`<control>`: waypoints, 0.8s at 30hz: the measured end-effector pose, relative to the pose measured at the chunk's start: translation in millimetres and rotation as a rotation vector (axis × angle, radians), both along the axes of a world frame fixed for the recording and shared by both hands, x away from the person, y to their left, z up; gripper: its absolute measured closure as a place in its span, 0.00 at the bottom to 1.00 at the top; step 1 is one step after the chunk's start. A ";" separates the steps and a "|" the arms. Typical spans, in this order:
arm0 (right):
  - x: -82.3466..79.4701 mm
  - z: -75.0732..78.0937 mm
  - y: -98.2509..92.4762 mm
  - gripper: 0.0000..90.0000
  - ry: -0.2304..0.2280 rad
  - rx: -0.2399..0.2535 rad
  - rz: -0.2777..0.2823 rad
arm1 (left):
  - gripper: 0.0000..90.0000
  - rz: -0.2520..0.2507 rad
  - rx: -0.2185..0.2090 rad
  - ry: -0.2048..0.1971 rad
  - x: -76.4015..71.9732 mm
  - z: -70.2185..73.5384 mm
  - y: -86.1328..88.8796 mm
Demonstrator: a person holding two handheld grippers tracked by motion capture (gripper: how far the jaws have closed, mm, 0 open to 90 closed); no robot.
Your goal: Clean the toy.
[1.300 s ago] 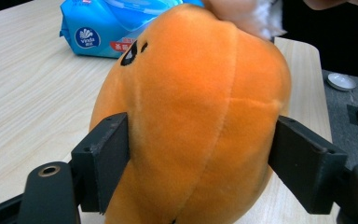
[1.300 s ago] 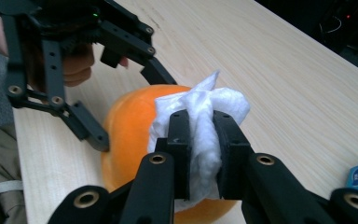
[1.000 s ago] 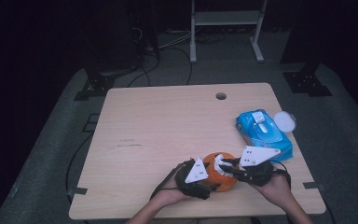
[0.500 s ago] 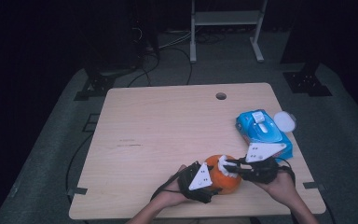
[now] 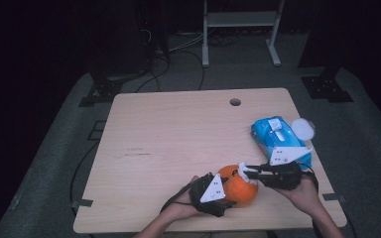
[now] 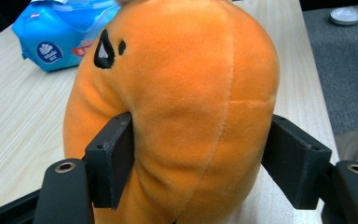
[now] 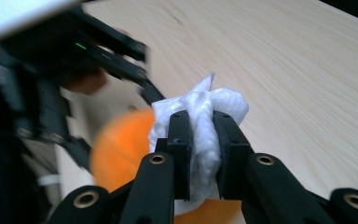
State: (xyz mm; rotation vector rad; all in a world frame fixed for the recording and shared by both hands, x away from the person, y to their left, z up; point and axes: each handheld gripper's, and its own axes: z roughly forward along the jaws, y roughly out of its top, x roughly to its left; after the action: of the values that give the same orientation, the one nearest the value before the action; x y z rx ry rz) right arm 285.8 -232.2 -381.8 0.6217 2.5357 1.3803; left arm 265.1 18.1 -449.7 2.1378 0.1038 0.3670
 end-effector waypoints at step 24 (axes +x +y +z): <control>8.3 -3.4 -0.9 0.86 0.014 0.009 0.004 | 0.33 0.017 -0.043 0.056 6.7 -0.5 7.6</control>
State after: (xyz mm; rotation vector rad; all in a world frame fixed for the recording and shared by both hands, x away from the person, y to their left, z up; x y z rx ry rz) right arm 294.1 -233.1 -385.1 0.6305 2.5443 1.3948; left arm 271.8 25.7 -450.3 2.1067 0.1608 0.3123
